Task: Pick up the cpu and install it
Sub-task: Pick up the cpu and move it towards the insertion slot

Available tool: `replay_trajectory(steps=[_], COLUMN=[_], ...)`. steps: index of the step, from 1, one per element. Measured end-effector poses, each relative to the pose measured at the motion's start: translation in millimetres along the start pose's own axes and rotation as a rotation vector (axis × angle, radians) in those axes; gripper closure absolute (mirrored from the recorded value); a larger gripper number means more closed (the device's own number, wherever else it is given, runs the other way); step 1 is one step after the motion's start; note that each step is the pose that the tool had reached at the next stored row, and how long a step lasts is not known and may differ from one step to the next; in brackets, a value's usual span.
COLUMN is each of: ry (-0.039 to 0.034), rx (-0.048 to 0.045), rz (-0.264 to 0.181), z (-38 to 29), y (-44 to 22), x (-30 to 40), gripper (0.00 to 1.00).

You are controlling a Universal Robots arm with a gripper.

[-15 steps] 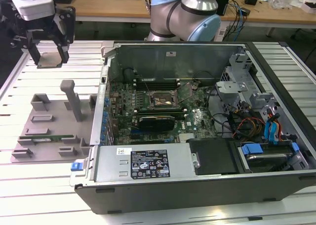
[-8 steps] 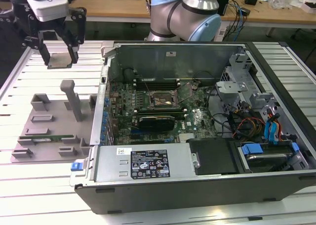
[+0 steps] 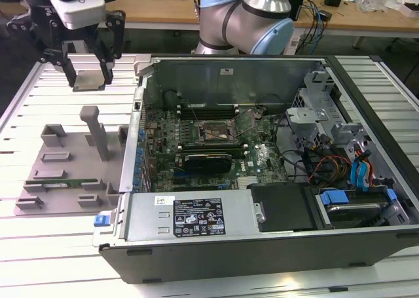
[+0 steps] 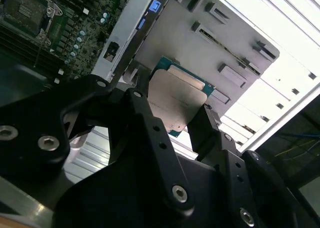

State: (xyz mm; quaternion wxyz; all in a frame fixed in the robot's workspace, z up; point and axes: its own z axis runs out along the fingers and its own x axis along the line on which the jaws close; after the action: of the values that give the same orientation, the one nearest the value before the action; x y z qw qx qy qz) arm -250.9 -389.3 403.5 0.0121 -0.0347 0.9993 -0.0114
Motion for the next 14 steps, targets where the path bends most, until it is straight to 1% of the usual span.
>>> replay_trajectory(steps=[3,9,11,13,14], ry=[0.0,0.0,0.0002,0.0002,0.0001], rx=[0.0,0.0,0.0001,0.0001,0.0], rz=[0.0,0.0,0.0,0.0,0.0], z=[0.4,1.2,1.4,1.8,1.9], y=[-0.4,-1.0,-1.3,-1.6,-1.7], x=[-6.6,-17.0,-21.3,-27.3,-28.6], gripper=[0.45,0.45,0.45,0.45,0.45])
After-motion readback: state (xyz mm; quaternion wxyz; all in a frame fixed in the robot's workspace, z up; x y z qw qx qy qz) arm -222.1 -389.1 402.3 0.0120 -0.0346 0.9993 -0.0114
